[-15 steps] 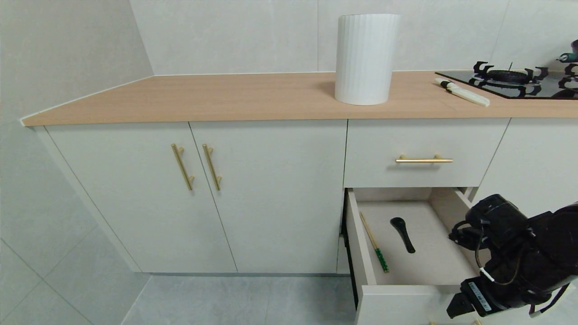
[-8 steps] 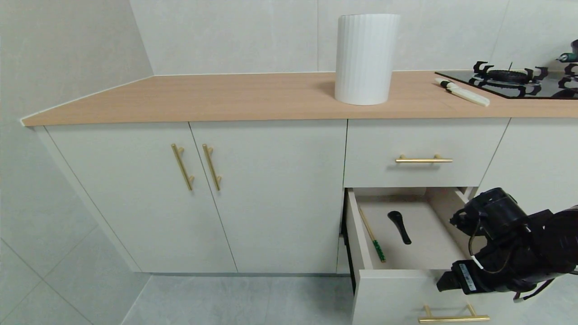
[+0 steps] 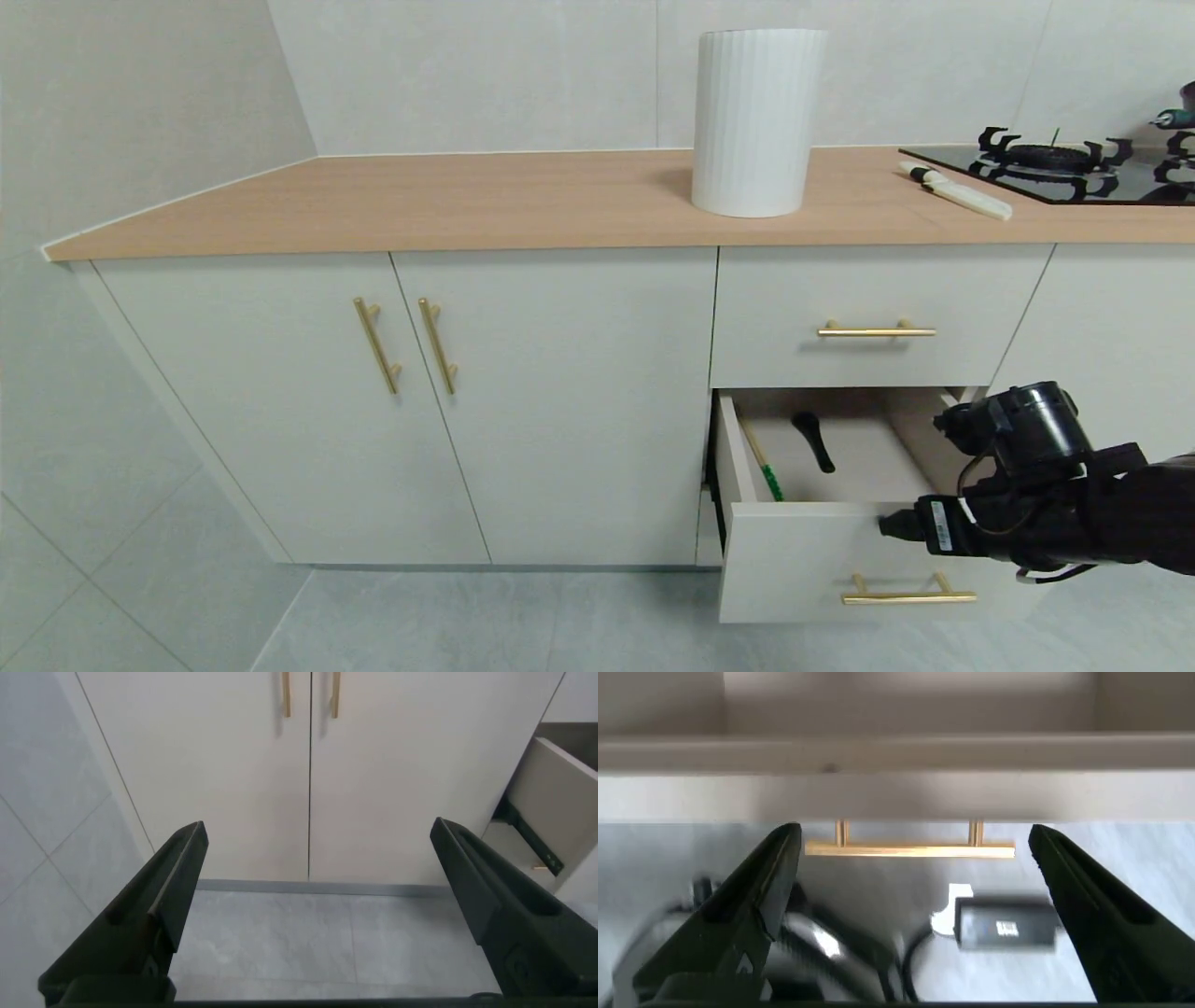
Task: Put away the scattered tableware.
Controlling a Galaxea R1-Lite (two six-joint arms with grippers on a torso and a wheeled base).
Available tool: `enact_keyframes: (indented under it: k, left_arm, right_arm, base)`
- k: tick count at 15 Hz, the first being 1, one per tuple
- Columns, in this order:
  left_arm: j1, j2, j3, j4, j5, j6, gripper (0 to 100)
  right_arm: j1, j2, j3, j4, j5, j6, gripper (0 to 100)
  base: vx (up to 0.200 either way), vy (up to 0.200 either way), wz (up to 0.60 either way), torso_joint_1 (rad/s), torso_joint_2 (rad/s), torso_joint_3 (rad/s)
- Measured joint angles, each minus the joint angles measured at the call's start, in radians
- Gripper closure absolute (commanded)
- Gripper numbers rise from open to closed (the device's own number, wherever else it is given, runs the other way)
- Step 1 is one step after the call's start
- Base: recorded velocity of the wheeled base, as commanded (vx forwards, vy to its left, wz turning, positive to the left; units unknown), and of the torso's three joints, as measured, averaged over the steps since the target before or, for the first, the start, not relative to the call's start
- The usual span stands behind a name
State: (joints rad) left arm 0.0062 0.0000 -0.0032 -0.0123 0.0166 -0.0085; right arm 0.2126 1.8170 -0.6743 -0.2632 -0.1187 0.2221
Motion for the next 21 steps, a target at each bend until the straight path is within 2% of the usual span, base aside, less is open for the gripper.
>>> enact_keyframes:
  k: [5,12,18,21]
  left_arm:
    - [0.000,0.000,0.000,0.000,0.000,0.000,0]
    - [0.000,0.000,0.000,0.000,0.000,0.000,0]
    - [0.000,0.000,0.000,0.000,0.000,0.000,0]
    - [0.000,0.000,0.000,0.000,0.000,0.000,0]
  right_arm:
    - [-0.016,0.097,0.073,-0.297,-0.019,0.002,0]
    - [-0.015,0.276,0.073,-0.749,-0.054,-0.010,0]
    - [-0.016,0.376,0.041,-0.891,-0.111,-0.008,0]
    - [-0.013,0.446,0.000,-0.996,-0.199,-0.010,0]
  base:
    - [0.000,0.000,0.00,0.000,0.00,0.000]
    - [0.000,0.000,0.00,0.000,0.00,0.000]
    - [0.000,0.000,0.00,0.000,0.00,0.000]
    - [0.000,0.000,0.00,0.000,0.00,0.000]
